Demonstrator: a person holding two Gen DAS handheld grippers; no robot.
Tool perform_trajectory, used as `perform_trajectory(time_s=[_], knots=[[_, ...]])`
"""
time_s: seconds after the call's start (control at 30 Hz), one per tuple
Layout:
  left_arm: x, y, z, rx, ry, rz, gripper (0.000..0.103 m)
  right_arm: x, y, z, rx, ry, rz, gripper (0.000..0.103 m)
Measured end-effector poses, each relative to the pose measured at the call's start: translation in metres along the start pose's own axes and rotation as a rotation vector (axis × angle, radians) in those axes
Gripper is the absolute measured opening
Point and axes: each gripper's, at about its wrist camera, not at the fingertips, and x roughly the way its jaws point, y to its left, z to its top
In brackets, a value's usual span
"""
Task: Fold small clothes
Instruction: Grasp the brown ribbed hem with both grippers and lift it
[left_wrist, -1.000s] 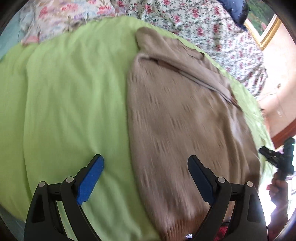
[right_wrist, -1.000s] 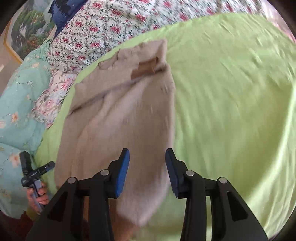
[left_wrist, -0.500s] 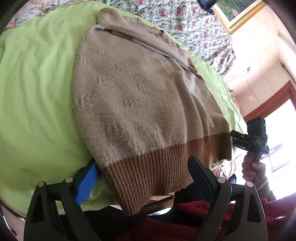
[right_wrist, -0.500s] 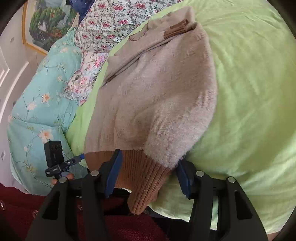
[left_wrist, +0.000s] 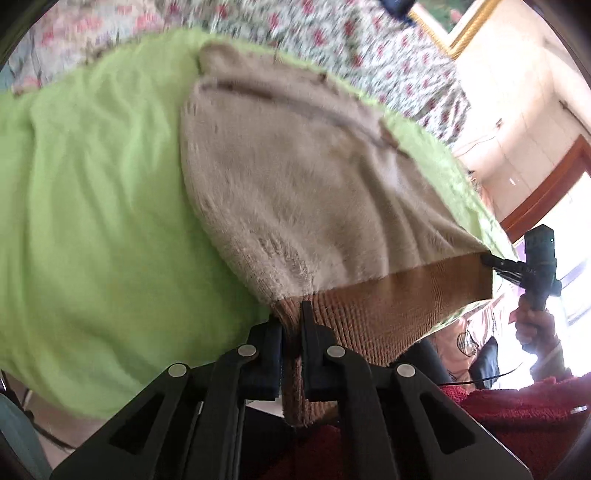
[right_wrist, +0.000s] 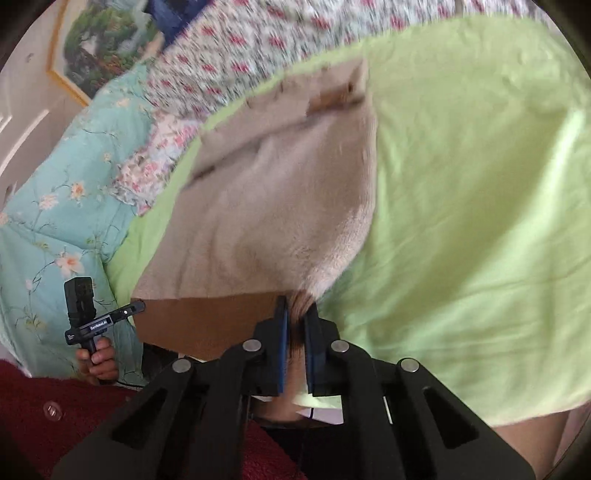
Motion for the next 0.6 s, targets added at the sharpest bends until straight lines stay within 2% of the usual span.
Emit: perform_trajectory(time_s=[0.07,0.13,0.2,0.23,0.3,0.43,0.47,0.53,0.57,0.6], knots=[[-0.005,-0.001,0.0,0.018,-0.013,-0.005,0.006,-0.001,-0.003,-0.001,-0.023,0.029,-0.04,0.008],[0.003,0.002,-0.002,0.019,0.005,0.004,0.006,0.009,-0.011,-0.003,0.004,0.064,-0.022,0.008],[0.013,0.009,-0.006,-0.003,0.04,0.0,0.007,0.022,-0.019,-0.007,0.028,0.106,-0.002,0.013],[0.017,0.012,-0.008,-0.017,0.056,-0.005,0.011,0.025,-0.021,-0.009,0.033,0.112,-0.005,0.013],[0.022,0.018,-0.01,-0.046,0.083,-0.019,0.014,0.026,-0.025,-0.014,0.063,0.1,0.043,0.025],[0.028,0.02,-0.012,-0.075,0.101,-0.07,0.03,0.029,-0.034,-0.018,0.103,0.076,0.114,0.029],[0.03,0.019,-0.012,-0.068,0.097,-0.076,0.03,0.032,-0.033,-0.019,0.112,0.071,0.128,0.029],[0.033,0.013,-0.012,-0.05,0.084,-0.079,0.026,0.037,-0.03,-0.02,0.122,0.062,0.158,0.029],[0.033,0.011,-0.011,-0.036,0.07,-0.072,0.012,0.038,-0.026,-0.021,0.11,0.057,0.149,0.027],[0.033,0.009,-0.012,-0.029,0.064,-0.064,0.006,0.036,-0.022,-0.022,0.092,0.051,0.131,0.014]])
